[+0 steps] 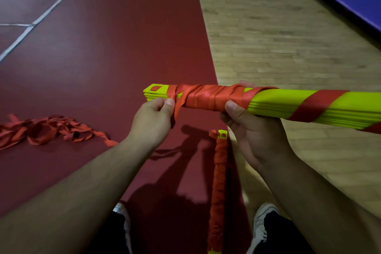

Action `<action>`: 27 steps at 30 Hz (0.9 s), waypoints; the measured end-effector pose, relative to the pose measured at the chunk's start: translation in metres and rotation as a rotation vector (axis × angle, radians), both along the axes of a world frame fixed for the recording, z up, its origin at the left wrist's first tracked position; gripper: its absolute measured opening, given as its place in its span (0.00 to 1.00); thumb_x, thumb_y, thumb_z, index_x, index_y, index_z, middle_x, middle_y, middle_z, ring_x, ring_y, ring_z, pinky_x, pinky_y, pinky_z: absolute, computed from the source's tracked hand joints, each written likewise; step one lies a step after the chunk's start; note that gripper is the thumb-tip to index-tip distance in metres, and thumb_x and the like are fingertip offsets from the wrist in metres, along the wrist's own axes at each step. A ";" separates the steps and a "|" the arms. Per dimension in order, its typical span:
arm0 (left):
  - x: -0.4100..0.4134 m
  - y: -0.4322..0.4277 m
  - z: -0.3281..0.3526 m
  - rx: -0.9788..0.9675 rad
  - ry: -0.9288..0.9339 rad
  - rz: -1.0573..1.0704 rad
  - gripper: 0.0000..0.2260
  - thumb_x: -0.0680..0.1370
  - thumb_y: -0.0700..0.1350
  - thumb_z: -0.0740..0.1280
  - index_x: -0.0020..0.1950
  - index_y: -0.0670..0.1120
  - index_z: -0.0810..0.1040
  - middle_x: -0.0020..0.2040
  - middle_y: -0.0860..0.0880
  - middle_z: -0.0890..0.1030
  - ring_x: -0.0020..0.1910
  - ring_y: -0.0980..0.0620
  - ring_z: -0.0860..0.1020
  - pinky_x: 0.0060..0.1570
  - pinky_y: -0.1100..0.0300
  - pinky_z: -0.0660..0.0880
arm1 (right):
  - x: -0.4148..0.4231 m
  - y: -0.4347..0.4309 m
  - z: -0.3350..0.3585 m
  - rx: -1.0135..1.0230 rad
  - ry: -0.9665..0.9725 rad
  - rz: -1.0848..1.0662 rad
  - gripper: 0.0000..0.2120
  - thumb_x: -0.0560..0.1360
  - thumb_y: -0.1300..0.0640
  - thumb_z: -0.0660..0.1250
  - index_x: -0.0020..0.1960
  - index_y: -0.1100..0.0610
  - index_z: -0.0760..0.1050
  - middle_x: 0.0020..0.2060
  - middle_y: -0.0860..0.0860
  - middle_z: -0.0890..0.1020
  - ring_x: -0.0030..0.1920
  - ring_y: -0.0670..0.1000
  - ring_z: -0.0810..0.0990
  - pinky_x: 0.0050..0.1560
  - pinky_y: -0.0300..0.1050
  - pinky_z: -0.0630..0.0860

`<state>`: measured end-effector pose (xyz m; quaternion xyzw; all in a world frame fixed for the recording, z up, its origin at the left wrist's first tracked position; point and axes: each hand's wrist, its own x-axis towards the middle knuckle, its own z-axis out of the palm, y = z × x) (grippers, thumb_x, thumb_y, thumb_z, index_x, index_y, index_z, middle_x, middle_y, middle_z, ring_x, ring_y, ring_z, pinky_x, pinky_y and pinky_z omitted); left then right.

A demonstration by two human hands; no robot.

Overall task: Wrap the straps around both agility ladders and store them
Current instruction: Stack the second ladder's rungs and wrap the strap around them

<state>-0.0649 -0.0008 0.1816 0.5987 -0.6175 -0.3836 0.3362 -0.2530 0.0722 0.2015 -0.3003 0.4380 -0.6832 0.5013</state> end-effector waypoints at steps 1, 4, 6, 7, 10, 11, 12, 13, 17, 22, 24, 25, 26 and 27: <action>0.000 0.001 0.001 0.002 -0.021 0.003 0.18 0.83 0.50 0.60 0.42 0.38 0.76 0.35 0.40 0.78 0.35 0.46 0.72 0.38 0.53 0.68 | 0.000 0.000 0.000 -0.001 0.002 -0.002 0.48 0.57 0.52 0.84 0.71 0.67 0.68 0.58 0.58 0.79 0.57 0.55 0.81 0.53 0.46 0.79; -0.002 0.000 -0.001 0.069 0.021 0.002 0.19 0.84 0.50 0.58 0.42 0.38 0.74 0.33 0.42 0.75 0.33 0.46 0.71 0.38 0.51 0.71 | 0.004 0.001 0.001 0.017 0.021 -0.014 0.46 0.58 0.55 0.83 0.71 0.67 0.69 0.56 0.57 0.80 0.56 0.54 0.81 0.54 0.47 0.79; -0.005 0.000 0.001 0.136 0.171 0.002 0.18 0.83 0.53 0.58 0.39 0.44 0.71 0.30 0.50 0.70 0.28 0.49 0.68 0.35 0.53 0.70 | 0.003 0.001 0.001 0.019 0.029 -0.013 0.42 0.61 0.61 0.82 0.71 0.67 0.69 0.56 0.57 0.80 0.56 0.54 0.81 0.53 0.46 0.79; -0.006 0.001 0.004 0.166 0.249 -0.001 0.17 0.83 0.55 0.59 0.38 0.48 0.69 0.29 0.53 0.69 0.26 0.51 0.66 0.33 0.56 0.69 | 0.002 0.001 0.001 0.019 0.025 -0.013 0.38 0.64 0.63 0.80 0.71 0.67 0.69 0.55 0.57 0.80 0.54 0.53 0.81 0.52 0.46 0.79; -0.007 0.005 0.012 0.222 0.354 -0.057 0.16 0.83 0.56 0.60 0.38 0.50 0.68 0.30 0.53 0.69 0.24 0.56 0.66 0.29 0.61 0.67 | 0.000 0.001 0.004 0.033 0.010 -0.030 0.30 0.68 0.62 0.73 0.68 0.65 0.71 0.52 0.55 0.81 0.52 0.53 0.82 0.50 0.46 0.80; -0.007 0.007 0.014 0.240 0.371 -0.080 0.16 0.83 0.55 0.60 0.38 0.50 0.68 0.31 0.51 0.69 0.24 0.56 0.67 0.28 0.61 0.69 | -0.001 0.000 0.004 0.036 0.010 -0.032 0.25 0.68 0.62 0.72 0.65 0.61 0.75 0.51 0.55 0.81 0.52 0.53 0.82 0.50 0.46 0.80; -0.007 0.008 0.016 0.256 0.388 -0.104 0.16 0.84 0.54 0.59 0.38 0.50 0.69 0.32 0.50 0.69 0.25 0.57 0.67 0.29 0.62 0.71 | -0.003 0.000 0.004 0.038 0.014 -0.029 0.18 0.68 0.61 0.72 0.58 0.56 0.80 0.49 0.54 0.82 0.51 0.54 0.82 0.49 0.46 0.80; -0.007 0.009 0.017 0.267 0.403 -0.126 0.16 0.84 0.54 0.58 0.39 0.49 0.69 0.32 0.50 0.70 0.25 0.56 0.67 0.32 0.62 0.73 | -0.003 0.000 0.004 0.036 0.013 -0.021 0.12 0.68 0.61 0.72 0.50 0.50 0.83 0.47 0.53 0.82 0.50 0.54 0.81 0.48 0.46 0.80; -0.008 0.011 0.019 0.289 0.520 -0.157 0.17 0.85 0.51 0.55 0.41 0.45 0.72 0.30 0.50 0.72 0.24 0.54 0.66 0.38 0.57 0.75 | -0.004 0.001 0.006 0.030 -0.012 -0.020 0.11 0.69 0.61 0.73 0.41 0.44 0.84 0.46 0.52 0.82 0.52 0.57 0.80 0.49 0.47 0.80; -0.008 0.009 0.018 0.302 0.515 -0.093 0.18 0.85 0.51 0.56 0.43 0.43 0.76 0.27 0.50 0.68 0.26 0.53 0.66 0.36 0.57 0.77 | -0.005 -0.001 0.005 0.050 0.002 -0.052 0.25 0.69 0.59 0.73 0.65 0.60 0.75 0.52 0.56 0.80 0.53 0.58 0.80 0.49 0.47 0.80; -0.007 0.010 0.018 0.233 0.386 -0.101 0.18 0.85 0.53 0.57 0.40 0.46 0.75 0.27 0.50 0.67 0.26 0.51 0.66 0.31 0.59 0.72 | -0.004 -0.002 0.005 0.050 0.013 -0.049 0.29 0.69 0.59 0.73 0.68 0.63 0.71 0.53 0.56 0.80 0.54 0.58 0.80 0.48 0.47 0.80; -0.007 0.011 0.018 0.181 0.316 -0.127 0.17 0.84 0.53 0.57 0.40 0.46 0.73 0.28 0.49 0.68 0.26 0.50 0.67 0.28 0.60 0.68 | -0.005 -0.002 0.005 0.044 0.006 -0.047 0.27 0.69 0.60 0.73 0.66 0.60 0.73 0.53 0.56 0.80 0.54 0.58 0.80 0.49 0.47 0.80; -0.007 0.011 0.017 0.133 0.276 -0.161 0.15 0.84 0.53 0.59 0.42 0.46 0.71 0.29 0.48 0.69 0.26 0.50 0.68 0.25 0.60 0.66 | -0.005 -0.002 0.005 0.042 -0.004 -0.048 0.25 0.69 0.60 0.73 0.65 0.57 0.74 0.53 0.56 0.80 0.53 0.58 0.80 0.49 0.47 0.80; -0.007 0.013 0.017 0.096 0.273 -0.193 0.12 0.83 0.52 0.60 0.45 0.46 0.71 0.31 0.48 0.70 0.26 0.50 0.67 0.24 0.60 0.64 | -0.005 -0.002 0.006 0.043 -0.010 -0.049 0.24 0.68 0.60 0.73 0.64 0.56 0.74 0.53 0.56 0.80 0.53 0.58 0.80 0.49 0.48 0.80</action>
